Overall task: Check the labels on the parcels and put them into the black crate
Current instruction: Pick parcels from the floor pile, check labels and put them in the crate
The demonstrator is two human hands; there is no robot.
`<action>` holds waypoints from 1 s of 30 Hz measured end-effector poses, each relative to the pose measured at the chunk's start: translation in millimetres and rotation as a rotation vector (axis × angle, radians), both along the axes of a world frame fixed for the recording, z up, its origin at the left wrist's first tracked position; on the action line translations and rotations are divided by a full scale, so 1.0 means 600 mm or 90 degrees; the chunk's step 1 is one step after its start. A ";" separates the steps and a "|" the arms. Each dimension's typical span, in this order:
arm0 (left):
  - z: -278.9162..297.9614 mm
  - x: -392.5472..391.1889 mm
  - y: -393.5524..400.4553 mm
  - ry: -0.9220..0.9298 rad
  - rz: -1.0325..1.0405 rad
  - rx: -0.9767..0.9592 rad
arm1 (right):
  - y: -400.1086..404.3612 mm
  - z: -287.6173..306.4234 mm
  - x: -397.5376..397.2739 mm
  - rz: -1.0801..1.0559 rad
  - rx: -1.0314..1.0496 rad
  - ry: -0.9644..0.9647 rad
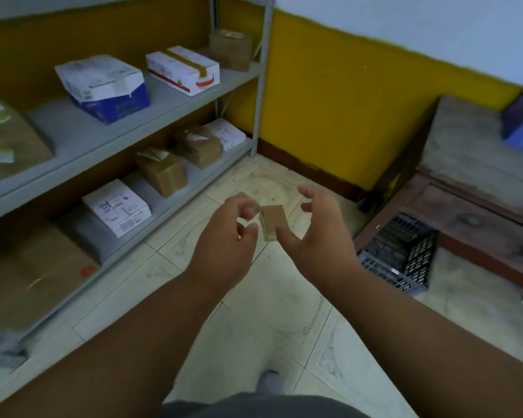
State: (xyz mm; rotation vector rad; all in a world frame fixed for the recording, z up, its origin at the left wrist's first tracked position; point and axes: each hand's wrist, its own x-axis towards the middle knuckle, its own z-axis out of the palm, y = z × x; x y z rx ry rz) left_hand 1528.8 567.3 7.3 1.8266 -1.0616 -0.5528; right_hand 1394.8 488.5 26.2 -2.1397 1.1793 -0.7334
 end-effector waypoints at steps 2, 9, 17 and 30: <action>-0.019 -0.010 -0.046 0.009 0.020 0.009 | -0.050 -0.006 -0.011 0.001 0.014 0.007; -0.051 0.015 -0.175 0.041 0.029 0.046 | -0.182 -0.040 0.019 0.015 0.065 0.015; -0.144 0.162 -0.389 0.060 0.017 0.040 | -0.378 -0.086 0.197 0.040 0.081 0.055; -0.219 0.377 -0.803 0.001 -0.062 0.085 | -0.725 -0.151 0.337 -0.108 0.138 0.097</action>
